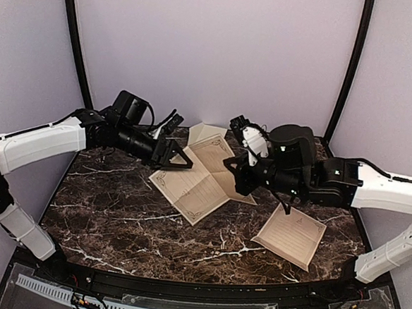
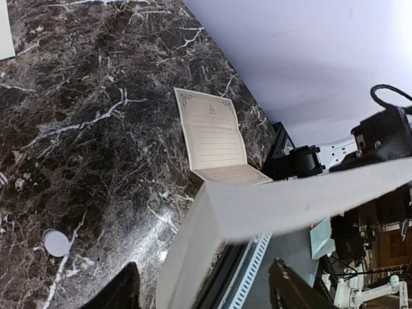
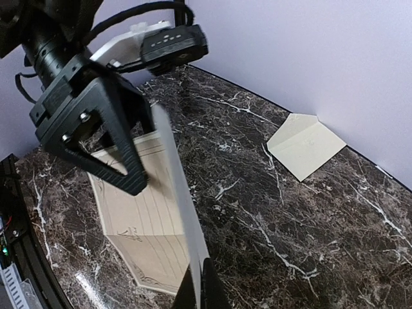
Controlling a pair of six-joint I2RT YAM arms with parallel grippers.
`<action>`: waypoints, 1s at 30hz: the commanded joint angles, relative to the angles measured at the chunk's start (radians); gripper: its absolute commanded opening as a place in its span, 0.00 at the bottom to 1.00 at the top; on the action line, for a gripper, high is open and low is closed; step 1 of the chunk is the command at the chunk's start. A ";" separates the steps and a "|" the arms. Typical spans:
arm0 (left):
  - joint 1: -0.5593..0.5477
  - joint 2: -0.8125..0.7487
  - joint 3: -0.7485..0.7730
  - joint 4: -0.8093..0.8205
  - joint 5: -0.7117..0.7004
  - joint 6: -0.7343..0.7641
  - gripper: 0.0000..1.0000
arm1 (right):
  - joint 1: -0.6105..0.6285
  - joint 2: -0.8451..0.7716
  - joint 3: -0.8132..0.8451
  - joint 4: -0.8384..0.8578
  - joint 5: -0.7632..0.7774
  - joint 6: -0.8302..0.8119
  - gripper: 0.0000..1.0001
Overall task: Place the letter into the envelope and seal it
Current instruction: Pick up the letter from the center of the board.
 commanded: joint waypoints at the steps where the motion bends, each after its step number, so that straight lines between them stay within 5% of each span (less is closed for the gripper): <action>1: 0.003 -0.137 -0.107 0.123 -0.056 0.060 0.76 | -0.105 -0.078 -0.028 0.073 -0.243 0.088 0.00; 10: 0.008 -0.423 -0.404 0.315 -0.264 -0.043 0.97 | -0.267 -0.144 -0.071 0.143 -0.589 0.153 0.00; 18: 0.013 -0.537 -0.579 0.506 -0.257 -0.195 0.99 | -0.316 -0.183 -0.086 0.196 -0.709 0.182 0.00; 26: 0.010 -0.528 -0.669 0.720 -0.058 -0.318 0.95 | -0.328 -0.195 -0.093 0.219 -0.701 0.207 0.00; 30: 0.008 -0.523 -0.673 0.762 -0.003 -0.325 0.76 | -0.328 -0.183 -0.081 0.207 -0.674 0.209 0.00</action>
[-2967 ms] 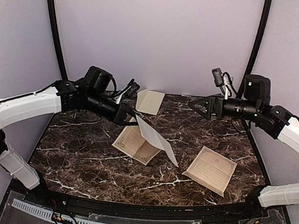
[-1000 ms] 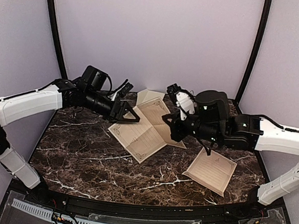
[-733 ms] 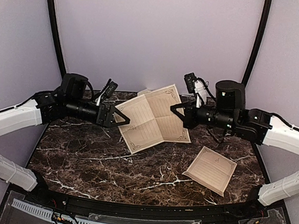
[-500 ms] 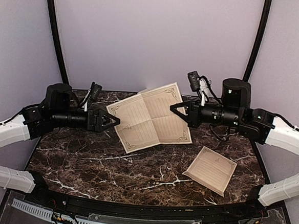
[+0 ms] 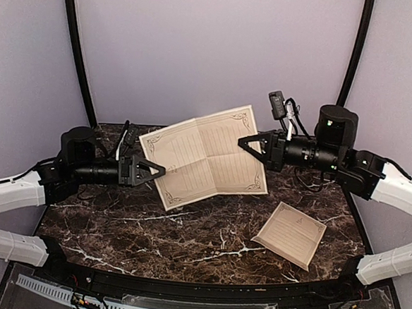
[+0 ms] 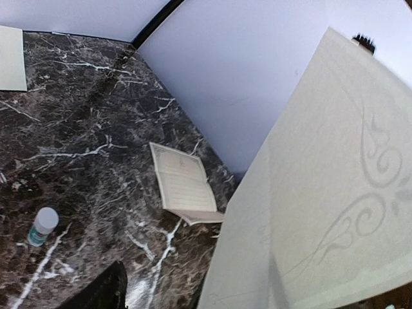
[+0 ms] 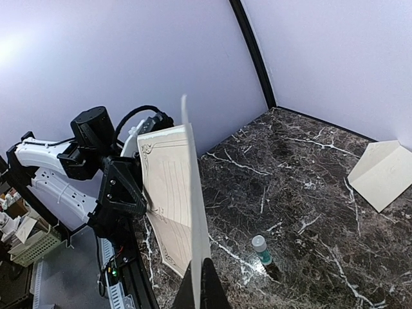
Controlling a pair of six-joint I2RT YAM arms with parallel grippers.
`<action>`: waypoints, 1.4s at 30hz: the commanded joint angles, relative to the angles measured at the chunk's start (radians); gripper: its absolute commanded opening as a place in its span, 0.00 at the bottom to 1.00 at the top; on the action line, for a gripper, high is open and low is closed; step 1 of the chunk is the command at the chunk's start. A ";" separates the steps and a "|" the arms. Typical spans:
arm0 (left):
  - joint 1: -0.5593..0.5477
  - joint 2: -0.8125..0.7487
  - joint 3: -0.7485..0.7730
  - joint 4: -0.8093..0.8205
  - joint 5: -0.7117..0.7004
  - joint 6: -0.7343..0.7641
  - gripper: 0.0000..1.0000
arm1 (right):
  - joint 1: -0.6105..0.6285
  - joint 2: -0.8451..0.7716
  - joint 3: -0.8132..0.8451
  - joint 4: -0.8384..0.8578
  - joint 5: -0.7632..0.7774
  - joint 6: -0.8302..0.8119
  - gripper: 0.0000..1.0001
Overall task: Place the letter into the envelope and seal it
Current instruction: Pick up the letter from the center of the board.
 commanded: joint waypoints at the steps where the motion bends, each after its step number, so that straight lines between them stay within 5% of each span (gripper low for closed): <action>1: 0.001 -0.006 -0.012 0.137 0.105 -0.033 0.68 | -0.008 0.007 0.007 0.038 0.020 0.014 0.00; 13: -0.012 0.089 0.014 0.131 0.114 -0.032 0.08 | -0.008 0.046 0.039 0.005 -0.001 0.011 0.00; 14: -0.012 0.092 0.014 0.126 0.093 -0.034 0.02 | -0.008 0.045 0.042 0.001 -0.007 0.007 0.12; 18: -0.011 0.106 0.014 0.104 0.055 -0.076 0.00 | -0.008 0.026 0.055 -0.028 0.022 -0.005 0.68; 22: -0.013 0.111 0.016 0.109 0.044 -0.129 0.00 | -0.013 -0.007 0.062 -0.058 0.119 0.000 0.90; 26: -0.012 0.101 0.009 0.144 0.059 -0.153 0.00 | -0.038 0.003 0.031 -0.094 0.273 0.069 0.92; 42: -0.010 0.104 0.038 0.096 0.080 -0.132 0.00 | -0.278 -0.008 -0.139 -0.065 0.206 0.177 0.95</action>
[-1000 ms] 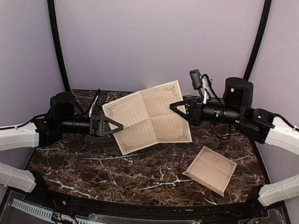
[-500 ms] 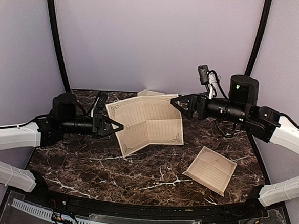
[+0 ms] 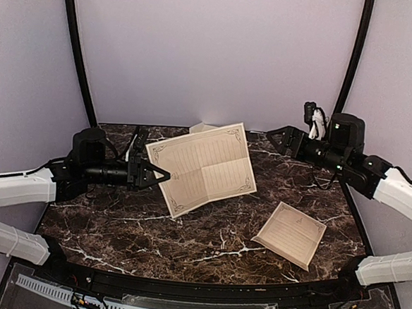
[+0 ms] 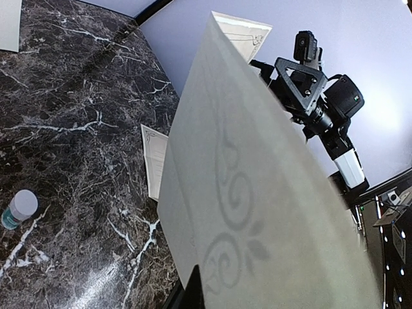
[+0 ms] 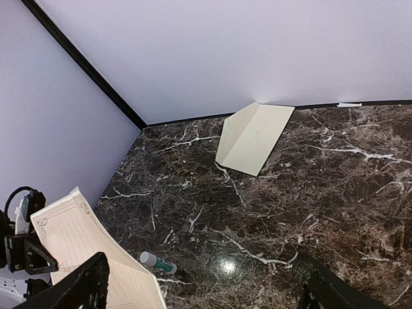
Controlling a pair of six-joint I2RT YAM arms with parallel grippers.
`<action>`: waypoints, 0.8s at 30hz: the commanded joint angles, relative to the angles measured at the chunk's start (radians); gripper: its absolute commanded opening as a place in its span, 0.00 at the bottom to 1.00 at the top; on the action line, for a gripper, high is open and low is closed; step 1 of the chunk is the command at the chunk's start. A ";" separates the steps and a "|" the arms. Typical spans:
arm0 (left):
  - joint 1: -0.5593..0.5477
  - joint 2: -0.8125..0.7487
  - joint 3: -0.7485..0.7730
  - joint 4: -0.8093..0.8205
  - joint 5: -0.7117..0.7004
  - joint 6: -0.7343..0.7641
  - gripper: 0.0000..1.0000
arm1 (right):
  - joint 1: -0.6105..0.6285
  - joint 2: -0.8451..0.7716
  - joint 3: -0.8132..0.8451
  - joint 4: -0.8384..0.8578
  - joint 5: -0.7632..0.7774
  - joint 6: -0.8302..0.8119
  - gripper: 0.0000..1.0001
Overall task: Place the letter into the envelope and seal it
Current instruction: Pick up the letter from the center of the board.
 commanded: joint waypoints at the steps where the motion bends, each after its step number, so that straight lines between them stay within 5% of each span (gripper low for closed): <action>1: -0.003 -0.012 0.030 0.006 0.024 0.006 0.00 | -0.022 0.072 -0.028 0.001 -0.037 -0.023 0.95; 15: -0.004 -0.019 0.031 0.014 0.041 0.001 0.00 | -0.021 0.280 -0.031 -0.013 -0.273 -0.195 0.93; 24: -0.005 -0.025 0.042 0.022 0.071 -0.001 0.00 | -0.023 0.316 -0.033 -0.020 -0.168 -0.132 0.93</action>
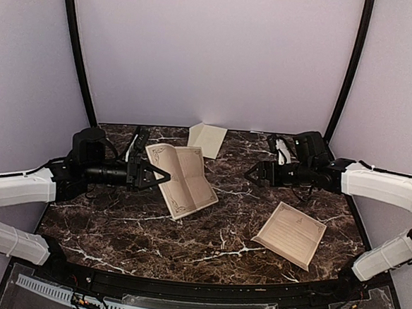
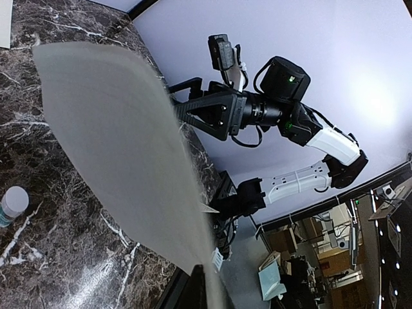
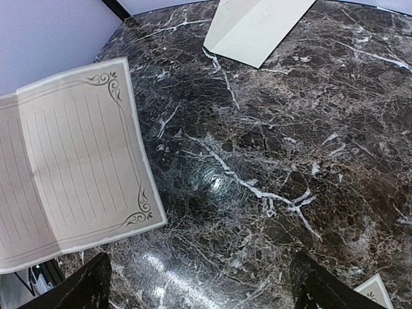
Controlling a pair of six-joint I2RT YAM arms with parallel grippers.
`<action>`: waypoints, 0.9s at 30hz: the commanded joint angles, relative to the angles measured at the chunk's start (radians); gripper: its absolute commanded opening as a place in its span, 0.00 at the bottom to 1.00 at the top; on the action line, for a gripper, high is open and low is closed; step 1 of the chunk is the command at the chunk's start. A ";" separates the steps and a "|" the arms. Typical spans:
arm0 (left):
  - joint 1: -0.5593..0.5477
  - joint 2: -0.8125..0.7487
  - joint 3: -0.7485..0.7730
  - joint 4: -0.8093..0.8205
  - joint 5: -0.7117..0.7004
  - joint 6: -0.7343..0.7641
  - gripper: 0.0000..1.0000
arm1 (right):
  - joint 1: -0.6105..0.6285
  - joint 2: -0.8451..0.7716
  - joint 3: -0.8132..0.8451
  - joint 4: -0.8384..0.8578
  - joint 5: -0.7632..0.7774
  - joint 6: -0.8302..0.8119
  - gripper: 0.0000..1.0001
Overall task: Place the letter into the envelope and seal it
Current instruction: Pick up the letter from the center of the board.
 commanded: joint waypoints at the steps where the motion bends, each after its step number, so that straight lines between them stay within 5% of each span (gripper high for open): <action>1: -0.005 -0.024 0.048 0.022 0.046 0.007 0.00 | -0.004 0.027 0.011 0.014 0.025 0.037 0.93; 13: -0.006 0.004 0.266 -0.105 0.229 0.160 0.00 | 0.007 0.094 -0.007 0.119 -0.108 0.095 0.91; 27: -0.019 0.087 0.403 0.047 0.357 0.119 0.00 | 0.053 0.087 0.004 0.270 -0.281 0.181 0.91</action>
